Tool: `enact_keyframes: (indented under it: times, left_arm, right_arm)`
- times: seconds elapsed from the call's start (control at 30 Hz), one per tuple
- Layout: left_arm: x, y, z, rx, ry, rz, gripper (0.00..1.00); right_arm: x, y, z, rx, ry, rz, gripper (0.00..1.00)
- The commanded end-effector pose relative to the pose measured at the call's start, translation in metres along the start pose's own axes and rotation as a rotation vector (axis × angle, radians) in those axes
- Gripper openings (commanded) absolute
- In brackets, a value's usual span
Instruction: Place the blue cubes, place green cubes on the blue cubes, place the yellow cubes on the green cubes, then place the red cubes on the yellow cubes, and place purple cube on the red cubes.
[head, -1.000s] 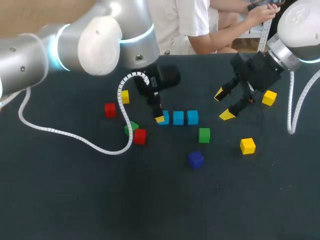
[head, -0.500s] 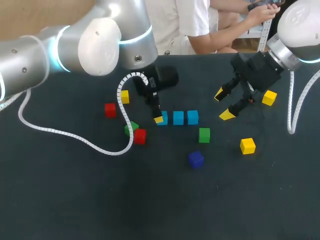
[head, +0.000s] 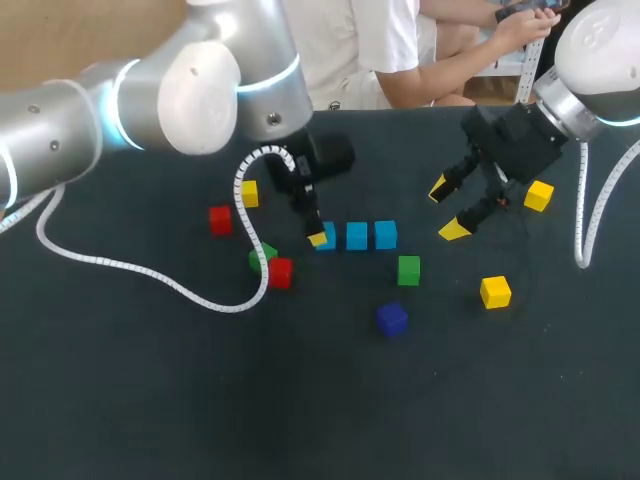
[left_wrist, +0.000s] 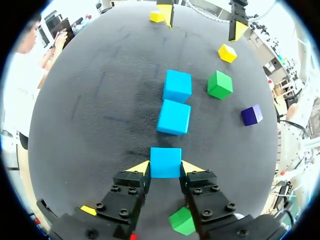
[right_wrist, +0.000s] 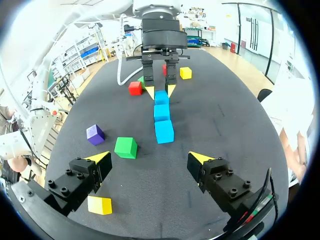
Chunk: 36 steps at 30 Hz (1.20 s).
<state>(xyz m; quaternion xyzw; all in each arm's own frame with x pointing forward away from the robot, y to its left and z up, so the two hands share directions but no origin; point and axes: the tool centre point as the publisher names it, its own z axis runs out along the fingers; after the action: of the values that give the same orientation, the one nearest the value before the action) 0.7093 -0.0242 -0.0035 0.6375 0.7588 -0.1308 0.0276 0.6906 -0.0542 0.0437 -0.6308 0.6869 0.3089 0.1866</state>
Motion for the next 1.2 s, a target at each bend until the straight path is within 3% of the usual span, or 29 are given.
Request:
enact_keyframes:
  times: [0.03,0.33,0.77,1.2]
  left_arm:
    - [0.000,0.005,-0.002,0.000,-0.003,0.004,0.00]
    - [-0.007,0.008,-0.002,0.005,0.000,0.025,0.00]
    - [-0.010,0.000,-0.012,0.000,0.017,0.035,0.00]
    - [-0.009,-0.004,0.000,0.025,0.006,0.028,0.00]
  right_arm:
    - [0.000,0.000,0.000,0.000,-0.002,-0.001,1.00]
    - [0.000,0.000,0.000,0.000,-0.002,-0.001,1.00]
    - [0.000,0.000,0.000,0.000,-0.002,-0.001,1.00]
    - [0.000,0.000,0.000,0.000,-0.002,-0.001,1.00]
